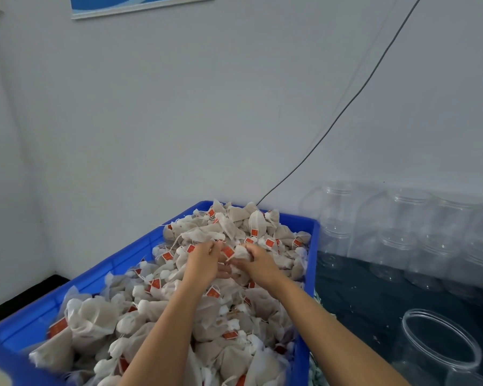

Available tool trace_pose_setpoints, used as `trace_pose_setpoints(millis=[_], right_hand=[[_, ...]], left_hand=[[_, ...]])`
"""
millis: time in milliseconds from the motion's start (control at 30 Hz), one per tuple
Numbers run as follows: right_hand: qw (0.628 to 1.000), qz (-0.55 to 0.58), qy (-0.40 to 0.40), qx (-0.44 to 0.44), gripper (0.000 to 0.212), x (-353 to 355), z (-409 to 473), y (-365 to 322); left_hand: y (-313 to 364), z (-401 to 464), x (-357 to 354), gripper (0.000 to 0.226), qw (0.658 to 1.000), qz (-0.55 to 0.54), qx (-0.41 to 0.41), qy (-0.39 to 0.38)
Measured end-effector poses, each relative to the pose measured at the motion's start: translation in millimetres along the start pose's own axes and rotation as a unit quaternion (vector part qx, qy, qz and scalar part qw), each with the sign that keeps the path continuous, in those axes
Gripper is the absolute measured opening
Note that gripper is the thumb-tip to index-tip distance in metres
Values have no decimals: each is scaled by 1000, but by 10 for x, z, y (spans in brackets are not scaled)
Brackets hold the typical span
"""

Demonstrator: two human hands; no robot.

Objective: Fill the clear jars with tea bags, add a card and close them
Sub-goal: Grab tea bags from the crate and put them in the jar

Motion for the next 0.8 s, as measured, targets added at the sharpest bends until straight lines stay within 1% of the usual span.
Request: trace_pose_setpoints(millis=[33,67,133,167,233,267,333,367,433,500,567,600,633,700,733,767,800], right_hand=[[999,-6,36,-3,23,58,11,19],[998,-1,67,-10,23,121,16,37],[992,26,121,-33,26,244,14,84],[988,41,143,-47,30,301,19,115],[979,68,176,-74,38,386,21,168],[975,84,186,-88,41,412,18,184],[968,115,197,-108,45,444,0,210],[965,125,202,-114,45,455,-9,223],[962,135,201,-123,46,467,-30,239],[963,141,192,-126,47,467,-47,233],[964,146,182,-125,48,467,-63,224],[965,149,178,-124,49,460,-77,213],[966,155,171,-120,49,453,-88,213],[971,149,151,-110,45,436,-116,207],[976,138,139,-99,37,417,-145,176],[980,123,127,-88,24,406,-161,161],[983,112,118,-80,11,393,-192,131]], left_hand=[[-5,-2,20,16,996,80,-28,14],[-12,-2,13,14,984,170,-60,19],[-31,-30,-63,14,941,321,-106,-24],[-47,-50,-106,20,920,373,-110,-56],[-69,-74,-180,38,882,449,-102,-95],[-72,-79,-211,43,865,480,-101,-103],[-77,-67,-260,44,845,514,-104,-104],[-76,-63,-276,41,843,518,-106,-98],[-56,-51,-294,30,844,517,-114,-83],[-38,-16,-281,19,853,505,-116,-57],[-39,-8,-280,14,862,491,-117,-42],[-52,-3,-271,12,871,475,-119,-35],[-60,5,-244,11,890,440,-118,-23],[-52,8,-118,8,947,310,-89,13],[-37,9,-32,5,972,224,-65,37],[-26,20,55,5,988,139,-38,62],[-27,33,112,7,995,63,-10,79]])
Point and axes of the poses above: each hand's wrist, its own z-axis towards the middle knuckle, its own x-axis out of the back of the hand, y = z × x, the point moved 6 cm from there along z, towards the middle knuckle, and after that the axes turned 12 degrees about z, right-handed, at the moved point
